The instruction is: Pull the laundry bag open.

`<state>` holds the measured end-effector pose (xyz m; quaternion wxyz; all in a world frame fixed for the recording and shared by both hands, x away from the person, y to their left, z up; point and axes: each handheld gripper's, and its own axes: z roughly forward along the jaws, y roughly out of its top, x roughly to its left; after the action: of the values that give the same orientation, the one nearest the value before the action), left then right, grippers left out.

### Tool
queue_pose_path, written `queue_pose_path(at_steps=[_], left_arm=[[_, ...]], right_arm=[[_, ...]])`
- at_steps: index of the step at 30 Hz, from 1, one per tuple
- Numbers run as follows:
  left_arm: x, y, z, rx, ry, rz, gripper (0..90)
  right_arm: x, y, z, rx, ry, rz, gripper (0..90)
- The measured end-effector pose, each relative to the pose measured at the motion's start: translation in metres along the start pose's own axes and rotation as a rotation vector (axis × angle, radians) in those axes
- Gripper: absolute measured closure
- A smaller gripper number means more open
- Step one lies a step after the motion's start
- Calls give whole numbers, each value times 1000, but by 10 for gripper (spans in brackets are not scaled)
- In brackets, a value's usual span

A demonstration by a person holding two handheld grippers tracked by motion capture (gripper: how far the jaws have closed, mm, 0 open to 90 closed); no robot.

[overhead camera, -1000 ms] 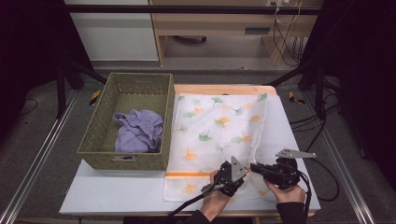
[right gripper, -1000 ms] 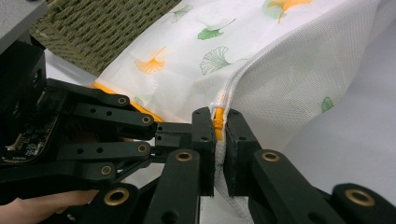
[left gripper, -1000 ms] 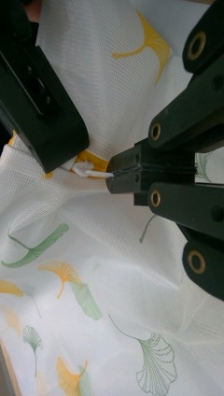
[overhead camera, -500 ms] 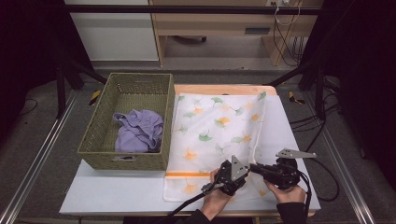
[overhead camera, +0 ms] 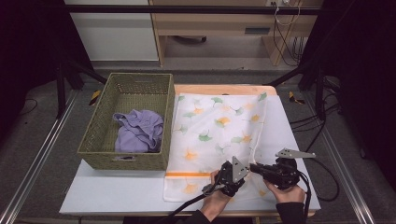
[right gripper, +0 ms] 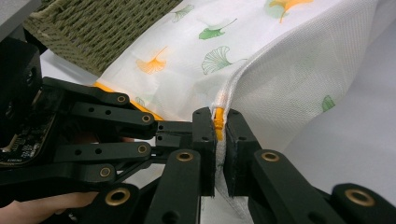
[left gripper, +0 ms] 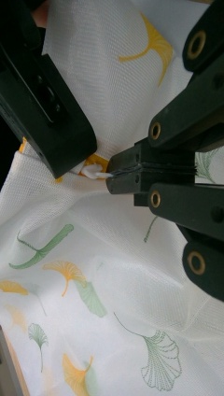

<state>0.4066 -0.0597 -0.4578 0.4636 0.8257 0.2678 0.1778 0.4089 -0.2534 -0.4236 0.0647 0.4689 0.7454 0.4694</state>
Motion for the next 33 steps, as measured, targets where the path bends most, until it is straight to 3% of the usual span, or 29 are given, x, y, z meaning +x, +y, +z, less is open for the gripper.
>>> queue_pose_path(at_steps=[15,33], left_arm=[[2,-5,2,24,-2,-23,889],[4,-9,1,41,0,-13,889]], right_arm=[[-2,0,-4,-21,-26,0,847],[-10,-2,-7,-34,-56,16,848]])
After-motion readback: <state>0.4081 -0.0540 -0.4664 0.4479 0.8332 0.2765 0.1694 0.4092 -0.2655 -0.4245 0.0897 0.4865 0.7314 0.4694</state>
